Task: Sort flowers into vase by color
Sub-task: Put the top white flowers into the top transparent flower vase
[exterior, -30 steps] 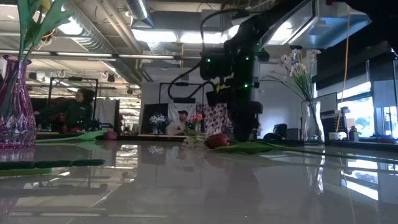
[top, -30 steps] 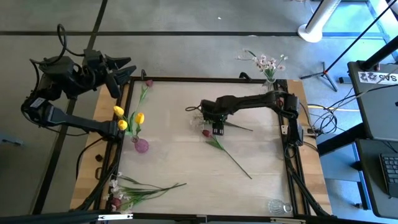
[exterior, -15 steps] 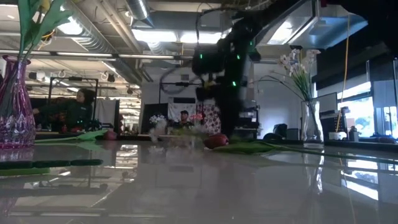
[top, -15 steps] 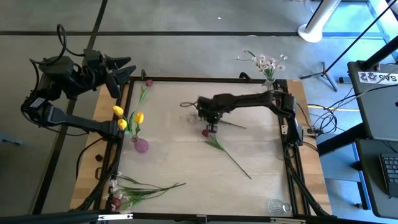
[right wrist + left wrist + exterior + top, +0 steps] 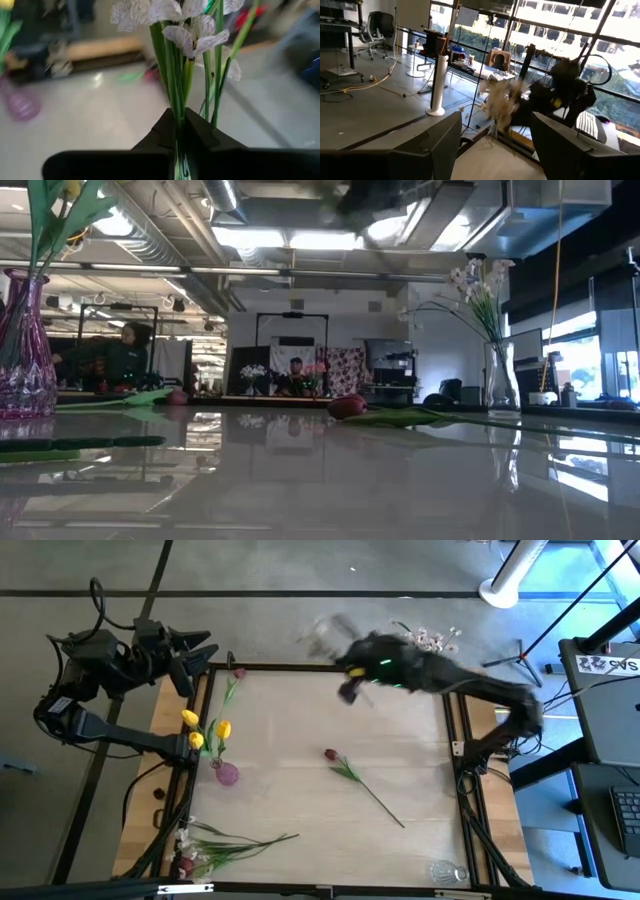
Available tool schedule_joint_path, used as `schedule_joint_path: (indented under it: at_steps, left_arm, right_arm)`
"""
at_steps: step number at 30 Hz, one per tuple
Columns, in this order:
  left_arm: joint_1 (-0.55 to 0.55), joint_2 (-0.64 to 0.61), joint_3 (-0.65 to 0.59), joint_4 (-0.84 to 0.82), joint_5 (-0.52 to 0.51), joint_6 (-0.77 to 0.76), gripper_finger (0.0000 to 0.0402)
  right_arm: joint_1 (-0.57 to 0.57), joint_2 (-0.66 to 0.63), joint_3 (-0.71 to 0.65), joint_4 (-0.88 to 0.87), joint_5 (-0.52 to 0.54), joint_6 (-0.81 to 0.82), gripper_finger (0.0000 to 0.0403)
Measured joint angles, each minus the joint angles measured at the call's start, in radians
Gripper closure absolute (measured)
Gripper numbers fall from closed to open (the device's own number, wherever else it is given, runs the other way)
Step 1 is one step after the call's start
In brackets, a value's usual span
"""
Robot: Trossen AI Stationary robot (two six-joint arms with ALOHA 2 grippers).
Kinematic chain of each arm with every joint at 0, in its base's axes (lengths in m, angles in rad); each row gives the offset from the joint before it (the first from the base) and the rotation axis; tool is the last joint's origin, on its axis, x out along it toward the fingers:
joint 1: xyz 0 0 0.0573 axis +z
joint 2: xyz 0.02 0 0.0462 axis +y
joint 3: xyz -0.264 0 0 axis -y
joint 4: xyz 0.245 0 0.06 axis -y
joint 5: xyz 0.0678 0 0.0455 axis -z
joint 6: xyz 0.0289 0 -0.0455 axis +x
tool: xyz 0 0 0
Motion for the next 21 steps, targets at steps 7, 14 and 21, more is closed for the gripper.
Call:
schedule_joint_path:
  at_steps: [7,14,21]
  left_arm:
    - [0.000,0.000,0.000,0.027,0.001,-0.004,0.0171]
    - [0.000,0.016,0.000,0.028,0.051,0.005,0.0171]
    - [0.000,0.066,0.000,0.036,0.052,-0.006,0.0171]
  right_arm:
    - [-0.172,-0.329,-0.221,0.164,0.127,-0.084,0.0390]
    - [-0.457,-0.590,-0.498,0.290,0.084,-0.084,0.0396]
    - [-0.597,-0.738,-0.734,0.492,0.086,-0.030,0.0391]
